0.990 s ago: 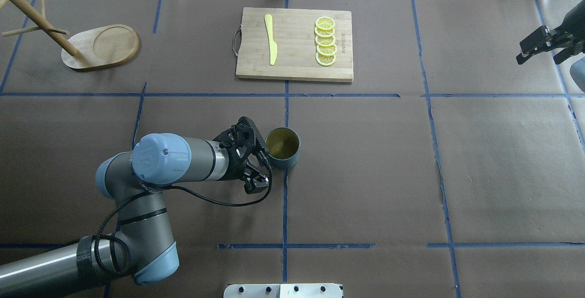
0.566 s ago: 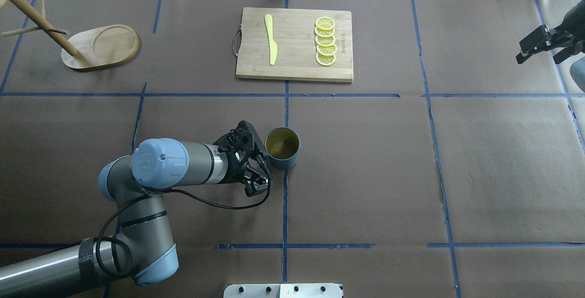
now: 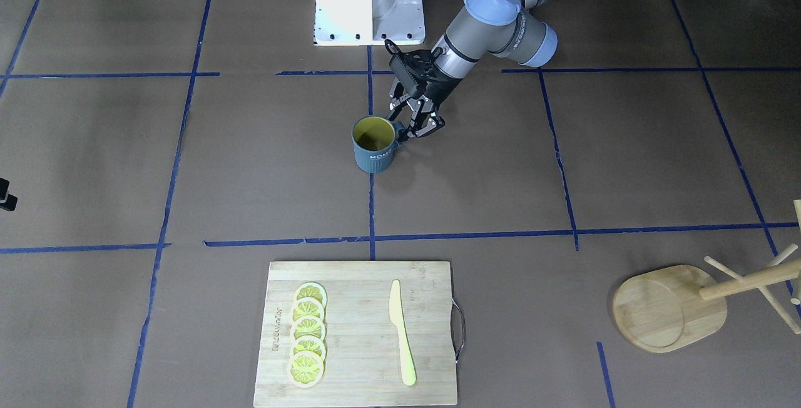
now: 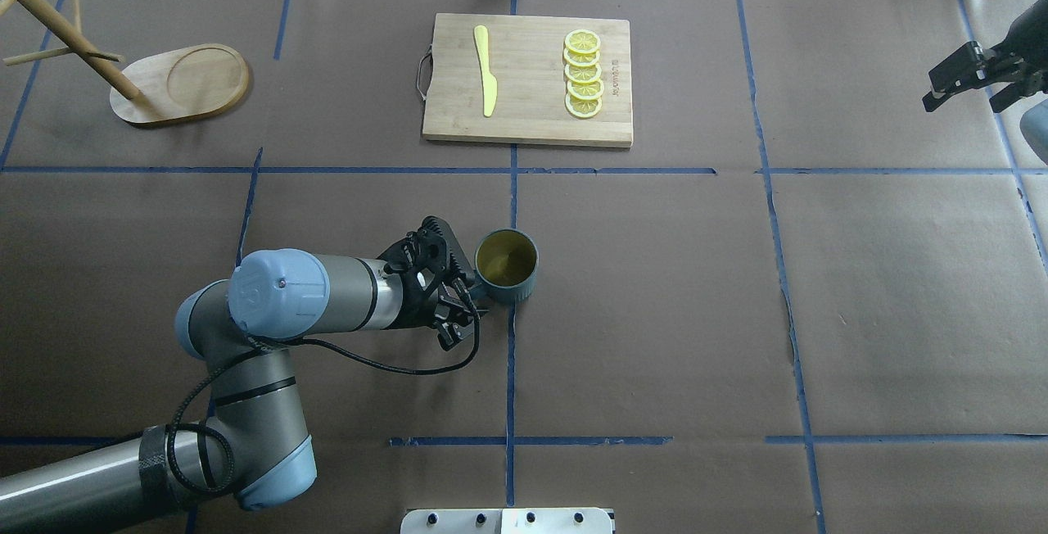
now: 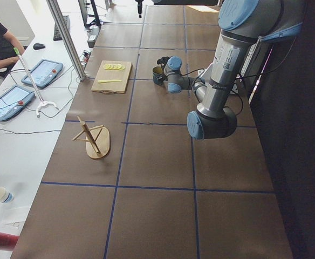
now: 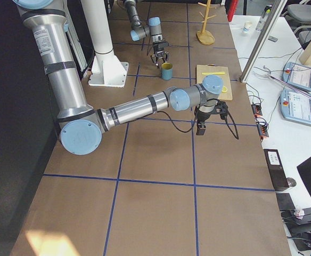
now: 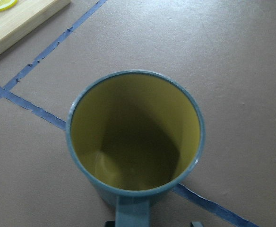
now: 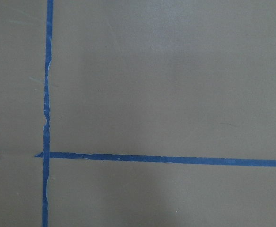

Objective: Hang cup on storage rack
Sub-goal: 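Close the left gripper on the mug rim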

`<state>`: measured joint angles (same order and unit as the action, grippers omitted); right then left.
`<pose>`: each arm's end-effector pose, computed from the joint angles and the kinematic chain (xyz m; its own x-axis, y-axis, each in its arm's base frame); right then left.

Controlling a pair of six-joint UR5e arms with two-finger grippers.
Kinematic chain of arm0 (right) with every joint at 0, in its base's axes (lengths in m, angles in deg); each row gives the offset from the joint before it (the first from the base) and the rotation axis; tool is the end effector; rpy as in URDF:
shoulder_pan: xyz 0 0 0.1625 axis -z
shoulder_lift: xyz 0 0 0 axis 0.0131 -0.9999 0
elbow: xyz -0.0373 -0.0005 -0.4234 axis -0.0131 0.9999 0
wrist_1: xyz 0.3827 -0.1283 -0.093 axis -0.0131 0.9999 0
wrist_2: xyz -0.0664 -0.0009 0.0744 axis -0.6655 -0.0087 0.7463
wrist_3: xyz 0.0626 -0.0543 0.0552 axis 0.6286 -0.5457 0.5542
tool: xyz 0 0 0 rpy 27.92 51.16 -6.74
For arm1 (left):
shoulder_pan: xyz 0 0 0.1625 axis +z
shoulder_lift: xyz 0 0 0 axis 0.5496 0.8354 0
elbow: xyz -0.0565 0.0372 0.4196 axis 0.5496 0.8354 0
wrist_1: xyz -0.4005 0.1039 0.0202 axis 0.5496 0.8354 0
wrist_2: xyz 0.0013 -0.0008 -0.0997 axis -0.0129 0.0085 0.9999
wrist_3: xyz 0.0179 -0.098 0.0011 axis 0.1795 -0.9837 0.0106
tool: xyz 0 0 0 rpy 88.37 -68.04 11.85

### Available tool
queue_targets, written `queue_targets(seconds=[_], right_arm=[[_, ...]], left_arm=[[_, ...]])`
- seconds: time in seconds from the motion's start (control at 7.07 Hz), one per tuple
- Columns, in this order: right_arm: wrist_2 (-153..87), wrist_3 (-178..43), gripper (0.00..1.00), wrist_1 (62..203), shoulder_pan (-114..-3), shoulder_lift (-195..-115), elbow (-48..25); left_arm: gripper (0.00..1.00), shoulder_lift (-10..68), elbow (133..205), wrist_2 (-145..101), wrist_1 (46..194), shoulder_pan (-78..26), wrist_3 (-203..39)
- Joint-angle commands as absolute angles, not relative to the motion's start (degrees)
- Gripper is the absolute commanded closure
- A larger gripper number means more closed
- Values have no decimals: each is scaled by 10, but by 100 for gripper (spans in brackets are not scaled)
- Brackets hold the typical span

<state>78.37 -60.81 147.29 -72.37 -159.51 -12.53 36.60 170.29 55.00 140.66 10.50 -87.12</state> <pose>-0.1136 -0.5923 0.4800 0.6776 -0.0095 0.7354 0.0067 1.0000 0.0067 0.5576 -0.3631 0.2702 0.3054 0.8811 -0.3610 -0.1163 0.4108 0.9043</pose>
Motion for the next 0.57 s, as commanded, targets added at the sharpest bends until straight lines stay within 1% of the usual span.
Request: queue_targets(seconds=[0.0,0.14,0.28,0.42], right_arm=[[785,-595,0,1473,-724,-1594,-127],[785,-595,0,1473,-724,-1594,-128],[792,-594,0,1473,-724,-1597,-139],[798,-590,0,1473,-724,-1598,-145]], left_arm=[[64,366,1704,549,1408,102,-874],[83,366,1705,549,1409,102,-879],[96,367,1712,549,1407,102,-881],[100,366,1713,551,1407,97,-881]])
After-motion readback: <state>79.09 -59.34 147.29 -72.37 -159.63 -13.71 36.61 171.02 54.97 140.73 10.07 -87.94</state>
